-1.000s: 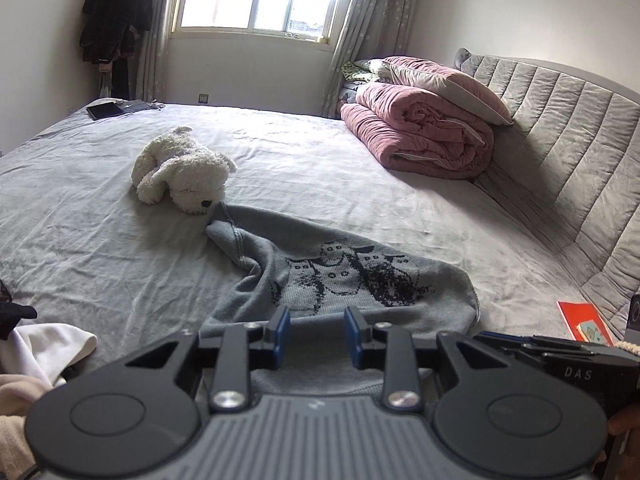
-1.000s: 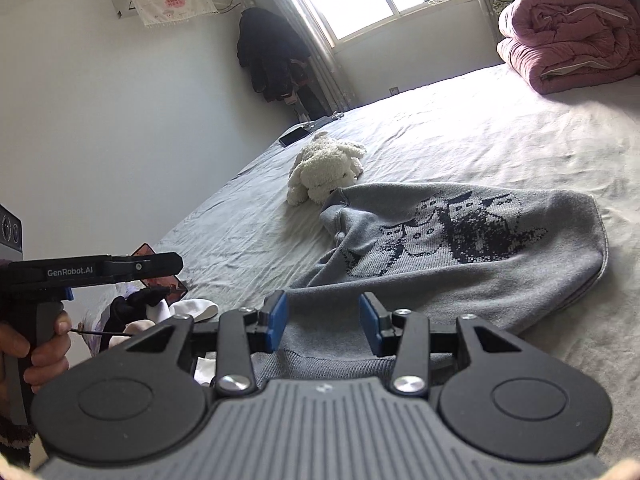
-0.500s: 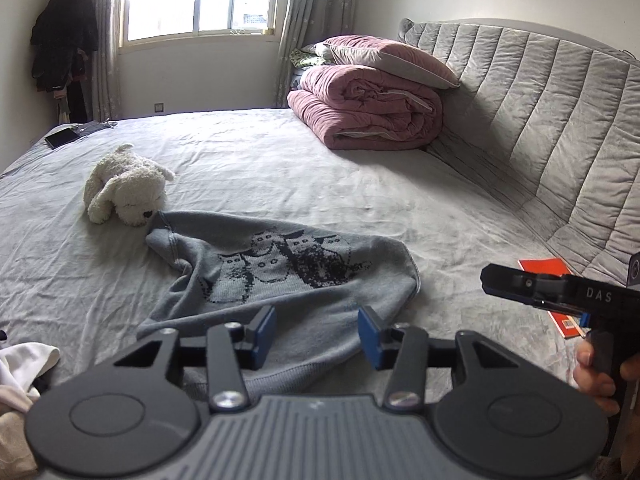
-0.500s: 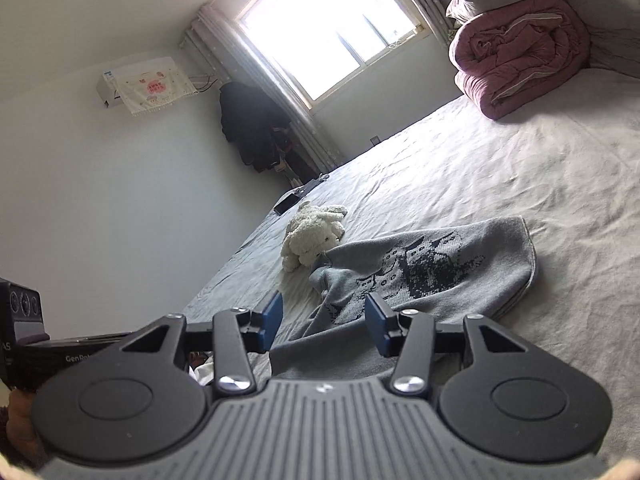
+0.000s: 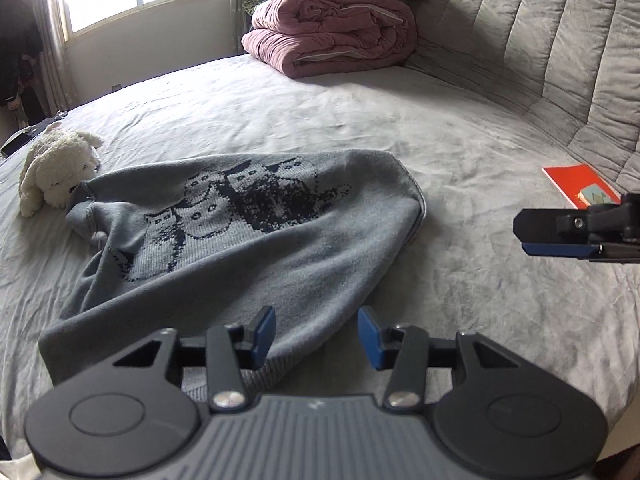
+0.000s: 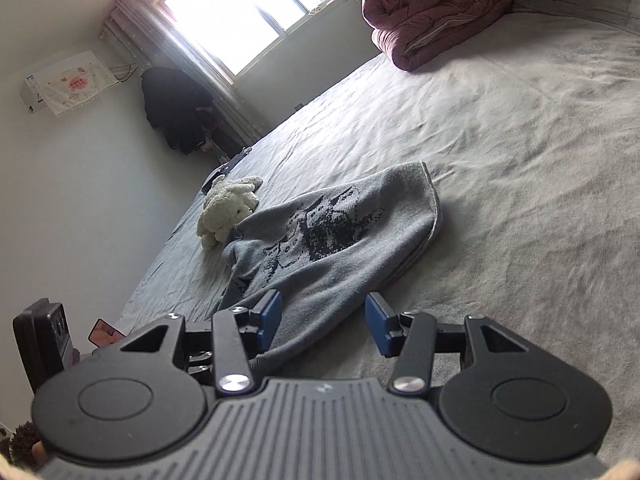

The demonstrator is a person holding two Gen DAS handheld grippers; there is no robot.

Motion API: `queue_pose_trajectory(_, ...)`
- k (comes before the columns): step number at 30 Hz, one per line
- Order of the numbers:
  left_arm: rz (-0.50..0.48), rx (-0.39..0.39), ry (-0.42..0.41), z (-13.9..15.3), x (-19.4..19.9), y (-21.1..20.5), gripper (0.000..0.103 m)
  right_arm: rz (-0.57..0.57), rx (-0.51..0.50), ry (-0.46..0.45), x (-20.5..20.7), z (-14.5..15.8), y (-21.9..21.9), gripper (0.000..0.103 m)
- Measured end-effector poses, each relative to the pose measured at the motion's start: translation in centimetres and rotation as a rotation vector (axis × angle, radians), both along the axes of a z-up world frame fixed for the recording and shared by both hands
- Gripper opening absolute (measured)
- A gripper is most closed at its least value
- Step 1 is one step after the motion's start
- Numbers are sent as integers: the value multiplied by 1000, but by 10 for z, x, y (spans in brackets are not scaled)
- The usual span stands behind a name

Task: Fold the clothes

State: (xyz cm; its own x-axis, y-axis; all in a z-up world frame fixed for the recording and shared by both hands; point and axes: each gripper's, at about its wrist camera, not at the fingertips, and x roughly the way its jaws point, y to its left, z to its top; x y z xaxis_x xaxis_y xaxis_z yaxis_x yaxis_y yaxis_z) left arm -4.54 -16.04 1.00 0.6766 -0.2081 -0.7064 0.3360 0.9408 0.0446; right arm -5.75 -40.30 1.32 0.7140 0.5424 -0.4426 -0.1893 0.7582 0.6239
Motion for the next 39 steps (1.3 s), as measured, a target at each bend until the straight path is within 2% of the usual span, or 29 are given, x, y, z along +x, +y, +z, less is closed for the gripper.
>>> queue_pose_trajectory(4, -28, 41, 14, -23, 20, -8, 47, 3, -27, 12, 7, -6, 3, 51)
queue_pose_trajectory(10, -19, 67, 48, -55, 38, -10, 47, 4, -65, 51, 23, -18, 8, 51)
queue_pose_trajectory(13, -26, 57, 12, -60, 39, -7, 47, 4, -78, 71, 30, -24, 10, 51)
queue_pose_trajectory(15, -22, 35, 1, -58, 41, -4, 40, 4, -85, 82, 35, -27, 12, 51)
queue_pose_trajectory(17, -18, 12, -10, -55, 42, -1, 20, 3, -94, 90, 38, -28, 14, 51)
queue_pose_trajectory(18, -16, 1, -15, -54, 43, 0, 17, 2, -99, 92, 40, -29, 15, 51)
queue_pose_trajectory(20, 0, -67, -1, -49, 45, 9, 9, 1, -107, 94, 43, -29, 17, 51)
queue_pose_trajectory(23, 48, -205, 41, -43, 52, 29, 7, -5, -116, 99, 48, -30, 18, 51)
queue_pose_trajectory(26, 126, -379, 102, -39, 64, 57, 6, -20, -121, 113, 55, -33, 19, 51)
queue_pose_trajectory(28, 170, -450, 126, -38, 71, 71, 6, -31, -123, 123, 60, -35, 21, 51)
queue_pose_trajectory(33, 262, -504, 131, -45, 83, 102, 6, -50, -124, 148, 75, -44, 30, 51)
queue_pose_trajectory(39, 310, -542, 161, -62, 92, 123, 5, -6, -138, 187, 94, -60, 58, 51)
